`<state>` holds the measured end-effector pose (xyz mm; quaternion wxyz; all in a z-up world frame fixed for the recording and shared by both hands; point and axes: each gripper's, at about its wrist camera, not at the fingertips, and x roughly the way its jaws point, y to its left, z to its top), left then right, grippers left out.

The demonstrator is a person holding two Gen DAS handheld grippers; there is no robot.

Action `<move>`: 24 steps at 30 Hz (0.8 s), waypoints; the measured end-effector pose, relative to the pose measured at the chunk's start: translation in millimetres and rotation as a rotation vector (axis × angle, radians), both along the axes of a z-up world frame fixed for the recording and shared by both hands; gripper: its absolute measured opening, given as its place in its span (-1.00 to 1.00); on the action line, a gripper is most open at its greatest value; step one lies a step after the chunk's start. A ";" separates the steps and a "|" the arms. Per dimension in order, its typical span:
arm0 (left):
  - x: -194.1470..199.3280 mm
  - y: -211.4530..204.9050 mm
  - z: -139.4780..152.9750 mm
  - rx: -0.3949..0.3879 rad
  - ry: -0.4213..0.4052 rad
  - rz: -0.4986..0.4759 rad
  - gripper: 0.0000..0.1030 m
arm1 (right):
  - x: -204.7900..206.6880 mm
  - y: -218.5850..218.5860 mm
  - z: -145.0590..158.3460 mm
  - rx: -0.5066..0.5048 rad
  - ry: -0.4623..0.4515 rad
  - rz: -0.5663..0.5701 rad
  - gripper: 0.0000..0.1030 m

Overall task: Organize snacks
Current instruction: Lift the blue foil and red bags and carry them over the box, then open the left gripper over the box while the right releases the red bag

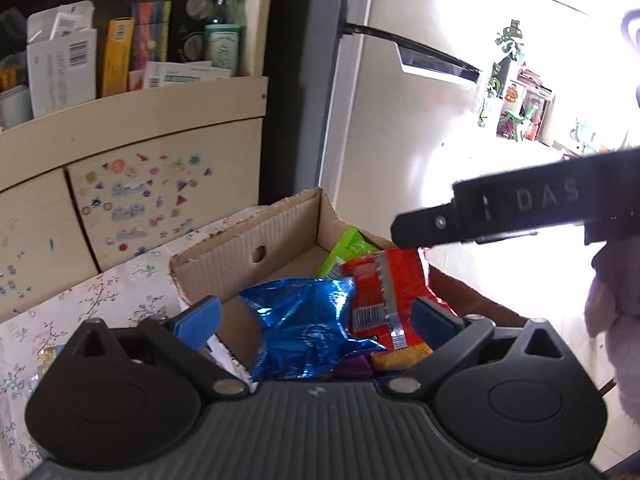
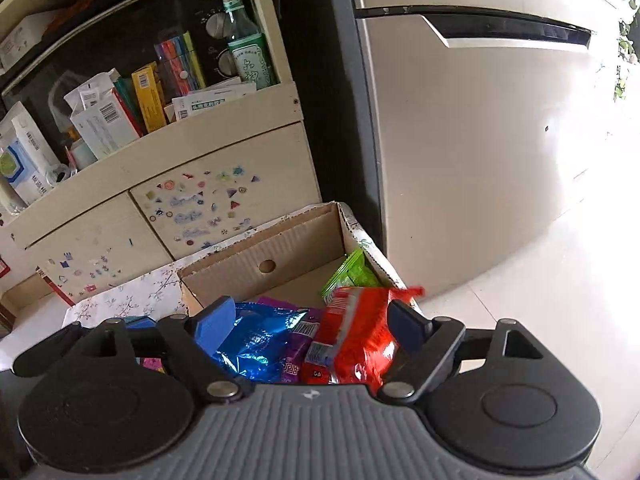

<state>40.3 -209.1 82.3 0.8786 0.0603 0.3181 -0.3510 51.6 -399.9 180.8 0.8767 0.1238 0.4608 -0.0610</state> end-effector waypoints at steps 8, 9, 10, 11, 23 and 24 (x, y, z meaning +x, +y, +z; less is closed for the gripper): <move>7.8 24.7 9.8 0.014 0.008 0.062 0.95 | 4.1 7.3 -0.7 0.023 0.000 0.023 0.77; 9.5 28.5 11.0 0.023 0.010 0.072 0.95 | 4.6 9.4 -0.7 0.026 0.000 0.029 0.77; 11.2 31.2 11.7 0.033 0.010 0.078 0.95 | 5.5 10.7 -1.3 0.029 0.000 0.035 0.77; 12.5 34.6 12.5 0.040 0.007 0.084 0.96 | 6.4 12.9 -1.6 0.032 0.001 0.043 0.78; 20.0 84.5 16.3 0.135 0.001 0.144 0.96 | 15.0 48.1 -7.3 0.067 0.016 0.166 0.78; 20.2 88.8 16.0 0.142 0.000 0.147 0.96 | 15.8 51.6 -8.0 0.071 0.018 0.175 0.78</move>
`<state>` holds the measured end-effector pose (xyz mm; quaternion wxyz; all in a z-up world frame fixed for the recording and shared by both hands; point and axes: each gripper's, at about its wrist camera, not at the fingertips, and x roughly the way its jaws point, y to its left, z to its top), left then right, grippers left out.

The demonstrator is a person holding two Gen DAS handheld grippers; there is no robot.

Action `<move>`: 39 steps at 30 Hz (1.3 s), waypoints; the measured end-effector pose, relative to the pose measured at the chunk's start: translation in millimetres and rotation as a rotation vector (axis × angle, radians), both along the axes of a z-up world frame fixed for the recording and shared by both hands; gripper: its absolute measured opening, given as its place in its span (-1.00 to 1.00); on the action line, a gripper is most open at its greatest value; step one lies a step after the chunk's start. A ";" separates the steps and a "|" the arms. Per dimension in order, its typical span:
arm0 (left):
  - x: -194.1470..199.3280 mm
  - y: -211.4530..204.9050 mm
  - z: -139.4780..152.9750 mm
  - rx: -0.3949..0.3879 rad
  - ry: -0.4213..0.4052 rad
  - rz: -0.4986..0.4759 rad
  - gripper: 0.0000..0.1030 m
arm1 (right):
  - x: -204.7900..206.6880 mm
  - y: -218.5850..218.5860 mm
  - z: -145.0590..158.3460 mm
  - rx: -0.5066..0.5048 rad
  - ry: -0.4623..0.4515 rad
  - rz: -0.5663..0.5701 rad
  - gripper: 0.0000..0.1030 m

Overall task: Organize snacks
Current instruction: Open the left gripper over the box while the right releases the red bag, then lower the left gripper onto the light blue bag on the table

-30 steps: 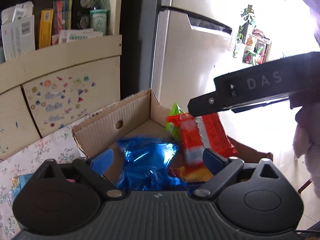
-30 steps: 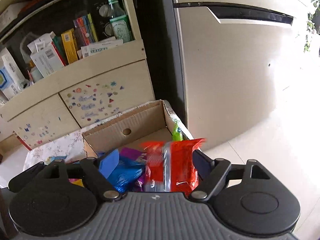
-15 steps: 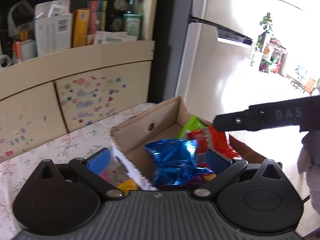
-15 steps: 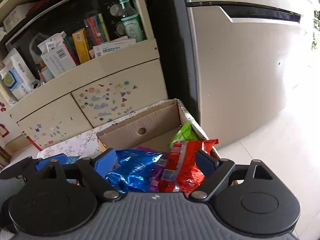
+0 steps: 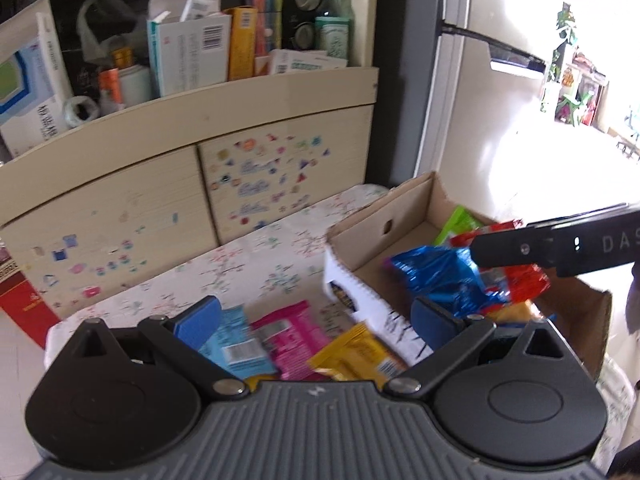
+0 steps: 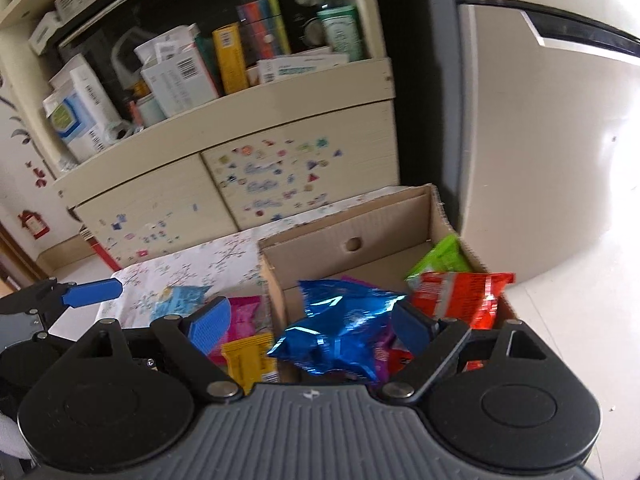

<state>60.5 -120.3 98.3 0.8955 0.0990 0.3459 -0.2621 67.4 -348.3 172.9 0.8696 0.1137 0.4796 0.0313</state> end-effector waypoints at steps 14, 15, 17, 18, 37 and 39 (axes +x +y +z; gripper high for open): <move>27.6 42.3 -38.9 0.091 0.088 0.049 0.96 | 10.1 32.8 -14.1 0.119 0.063 0.084 0.77; 28.8 44.0 -41.8 0.089 0.093 0.046 0.96 | 11.2 34.8 -15.6 0.131 0.070 0.088 0.77; 30.0 45.5 -48.2 0.086 0.106 0.037 0.95 | 13.4 38.2 -18.9 0.160 0.085 0.089 0.77; 30.6 45.1 -52.0 0.086 0.112 0.027 0.95 | 14.4 39.5 -20.6 0.176 0.094 0.087 0.77; 83.3 26.7 -76.5 0.027 0.120 0.125 0.95 | 32.3 53.8 -37.9 0.219 0.143 0.047 0.77; 88.5 23.4 -82.7 0.035 0.122 0.138 0.94 | 33.7 53.6 -40.3 0.222 0.149 0.042 0.77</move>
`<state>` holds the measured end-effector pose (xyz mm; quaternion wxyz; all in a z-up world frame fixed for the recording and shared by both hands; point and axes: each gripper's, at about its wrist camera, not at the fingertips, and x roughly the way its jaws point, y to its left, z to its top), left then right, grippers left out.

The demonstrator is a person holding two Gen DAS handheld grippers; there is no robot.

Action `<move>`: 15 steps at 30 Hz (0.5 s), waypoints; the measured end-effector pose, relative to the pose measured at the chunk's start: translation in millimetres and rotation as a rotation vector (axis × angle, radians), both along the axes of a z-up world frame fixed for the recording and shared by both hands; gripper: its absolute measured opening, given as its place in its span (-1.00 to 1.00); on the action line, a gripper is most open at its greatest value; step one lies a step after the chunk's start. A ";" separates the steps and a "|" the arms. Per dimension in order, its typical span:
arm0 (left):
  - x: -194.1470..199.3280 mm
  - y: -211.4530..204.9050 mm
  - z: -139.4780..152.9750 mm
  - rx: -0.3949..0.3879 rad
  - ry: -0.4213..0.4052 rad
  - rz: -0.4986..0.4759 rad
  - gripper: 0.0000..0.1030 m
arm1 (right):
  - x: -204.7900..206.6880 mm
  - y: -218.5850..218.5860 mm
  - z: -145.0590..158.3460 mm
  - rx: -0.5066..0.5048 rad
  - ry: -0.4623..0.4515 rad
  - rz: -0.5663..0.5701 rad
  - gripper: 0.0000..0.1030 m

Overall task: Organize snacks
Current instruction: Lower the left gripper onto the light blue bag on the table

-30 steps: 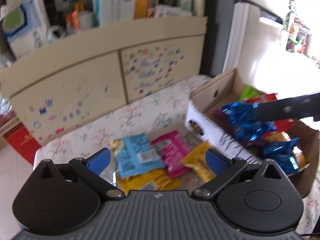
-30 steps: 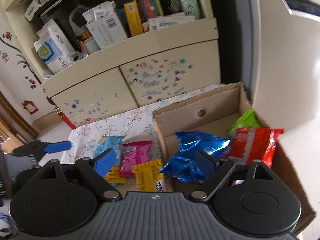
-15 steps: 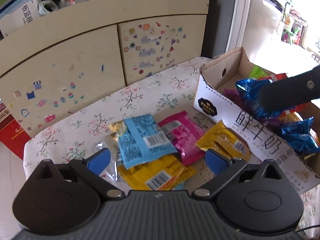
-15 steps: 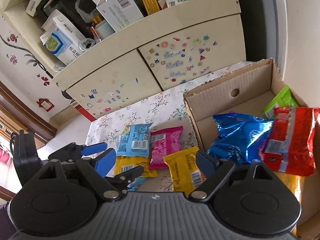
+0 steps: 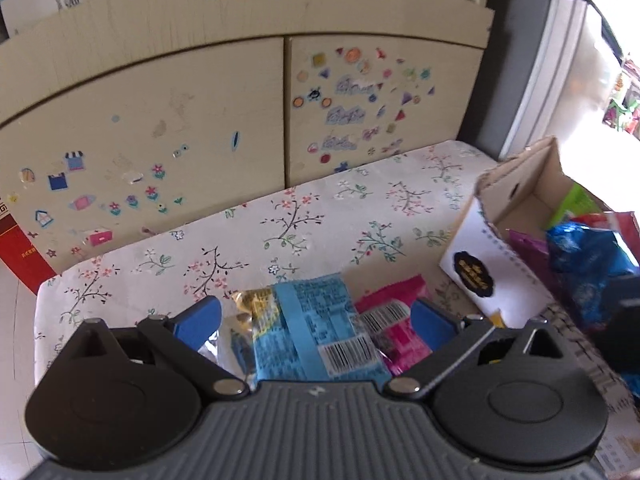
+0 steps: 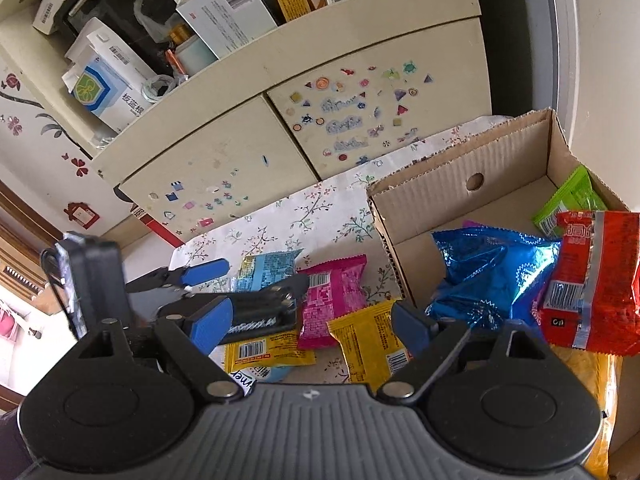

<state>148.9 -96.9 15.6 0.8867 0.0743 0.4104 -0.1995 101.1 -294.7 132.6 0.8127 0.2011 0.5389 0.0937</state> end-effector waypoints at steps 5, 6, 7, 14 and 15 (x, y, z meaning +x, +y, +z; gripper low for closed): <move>9.2 4.7 -14.1 0.025 0.018 0.071 0.61 | 3.6 2.2 -6.6 0.017 0.021 -0.014 0.77; 10.9 9.8 -16.2 0.012 0.037 0.083 0.48 | 4.6 3.7 -8.0 0.012 0.022 -0.014 0.77; 11.2 15.7 -17.1 -0.001 0.046 0.095 0.43 | 5.3 4.7 -8.9 0.009 0.022 -0.015 0.77; 1.5 52.3 -16.8 -0.026 0.084 0.126 0.35 | 11.3 12.0 -21.6 0.022 0.034 -0.013 0.77; -0.8 57.9 -16.5 -0.029 0.089 0.128 0.35 | 12.0 14.5 -22.8 0.021 0.032 -0.004 0.77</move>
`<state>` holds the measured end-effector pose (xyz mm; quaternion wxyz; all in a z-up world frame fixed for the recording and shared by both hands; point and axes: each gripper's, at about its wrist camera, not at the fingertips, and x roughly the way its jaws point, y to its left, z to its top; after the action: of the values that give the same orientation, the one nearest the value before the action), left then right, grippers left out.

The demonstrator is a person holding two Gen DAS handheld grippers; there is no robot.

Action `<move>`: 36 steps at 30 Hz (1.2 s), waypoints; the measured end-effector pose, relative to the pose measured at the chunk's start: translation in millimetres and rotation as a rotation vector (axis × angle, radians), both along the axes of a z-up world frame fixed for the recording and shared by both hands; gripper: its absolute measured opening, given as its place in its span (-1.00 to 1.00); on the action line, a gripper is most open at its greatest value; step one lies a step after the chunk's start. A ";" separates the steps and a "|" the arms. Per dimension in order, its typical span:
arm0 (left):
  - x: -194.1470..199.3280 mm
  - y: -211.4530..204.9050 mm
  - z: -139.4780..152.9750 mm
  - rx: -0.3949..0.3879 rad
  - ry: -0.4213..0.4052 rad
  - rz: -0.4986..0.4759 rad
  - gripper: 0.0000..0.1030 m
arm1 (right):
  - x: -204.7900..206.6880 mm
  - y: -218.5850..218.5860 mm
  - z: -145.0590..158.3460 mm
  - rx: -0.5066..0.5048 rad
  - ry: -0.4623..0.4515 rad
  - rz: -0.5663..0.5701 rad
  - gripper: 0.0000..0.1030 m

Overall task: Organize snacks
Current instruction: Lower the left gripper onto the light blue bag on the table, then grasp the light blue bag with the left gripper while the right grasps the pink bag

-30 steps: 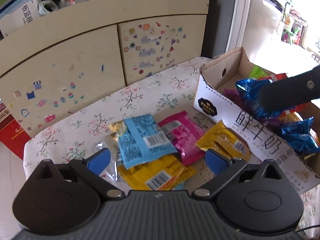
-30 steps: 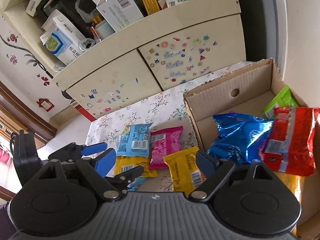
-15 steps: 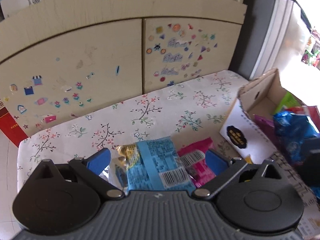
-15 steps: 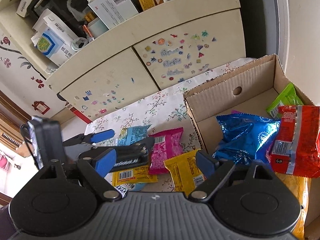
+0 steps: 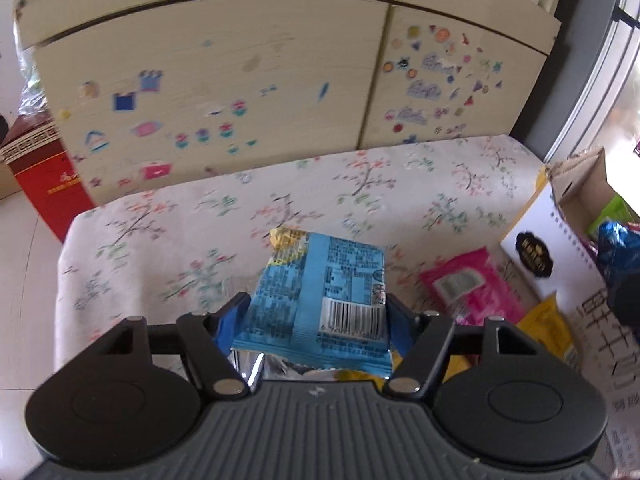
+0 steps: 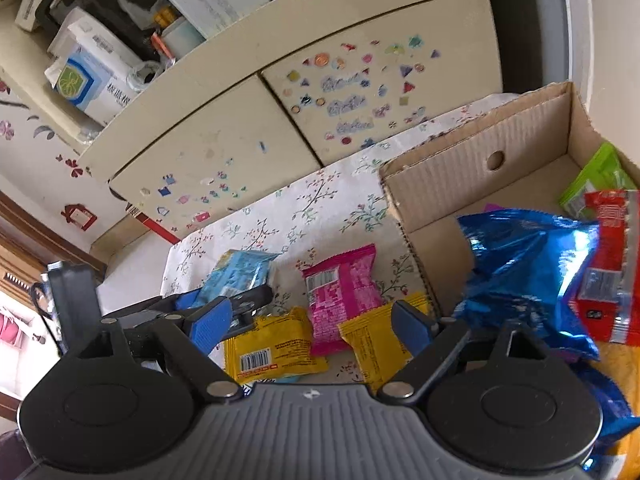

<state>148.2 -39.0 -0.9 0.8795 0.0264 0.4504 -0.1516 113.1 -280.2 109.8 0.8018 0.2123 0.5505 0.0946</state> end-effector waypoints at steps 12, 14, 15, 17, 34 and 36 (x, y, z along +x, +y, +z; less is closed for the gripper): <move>-19.5 42.4 4.0 0.000 0.042 0.023 0.35 | 9.8 40.7 -22.0 -0.120 -0.039 0.146 0.59; -21.9 44.5 4.6 0.001 0.039 0.008 0.36 | 12.3 46.4 -29.7 -0.149 -0.039 0.152 0.57; -22.3 44.3 4.4 0.000 0.036 0.002 0.36 | 13.3 47.8 -32.5 -0.160 -0.038 0.153 0.57; -22.9 45.6 4.7 -0.005 0.025 -0.008 0.38 | 16.5 52.6 -37.4 -0.184 -0.043 0.156 0.57; -6.9 37.8 -5.1 0.039 -0.024 -0.046 0.49 | 30.0 68.9 -63.5 -0.262 -0.073 0.173 0.44; -6.1 40.7 -4.0 0.024 -0.018 -0.046 0.44 | 29.9 71.5 -62.6 -0.246 -0.072 0.218 0.37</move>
<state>142.1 1.7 -4.9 0.8793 0.0486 0.4436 -0.1662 143.0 -208.7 47.2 0.8260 0.0478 0.5485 0.1205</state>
